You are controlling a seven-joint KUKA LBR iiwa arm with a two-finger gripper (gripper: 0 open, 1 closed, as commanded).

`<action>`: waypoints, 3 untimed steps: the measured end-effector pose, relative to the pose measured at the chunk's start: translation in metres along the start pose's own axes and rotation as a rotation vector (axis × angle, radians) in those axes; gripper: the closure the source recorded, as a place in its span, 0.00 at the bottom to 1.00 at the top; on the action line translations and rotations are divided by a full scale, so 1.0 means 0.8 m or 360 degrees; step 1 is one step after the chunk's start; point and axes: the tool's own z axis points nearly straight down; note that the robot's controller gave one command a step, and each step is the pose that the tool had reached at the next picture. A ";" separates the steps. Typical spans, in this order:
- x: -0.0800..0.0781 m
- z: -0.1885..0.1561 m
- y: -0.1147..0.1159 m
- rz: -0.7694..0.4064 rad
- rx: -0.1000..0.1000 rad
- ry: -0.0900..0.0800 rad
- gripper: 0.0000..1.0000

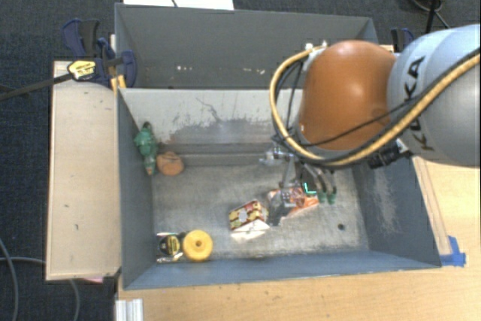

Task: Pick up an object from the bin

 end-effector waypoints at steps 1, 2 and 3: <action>-0.002 -0.005 -0.001 0.0005 -0.0001 -0.0014 0.00; 0.002 0.081 -0.007 -0.0054 -0.0002 -0.0021 0.00; -0.013 0.080 -0.100 -0.0463 0.0001 -0.0014 0.00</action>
Offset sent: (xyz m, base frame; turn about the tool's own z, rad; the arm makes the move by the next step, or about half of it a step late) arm -0.0101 -0.0119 -0.1523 -0.0796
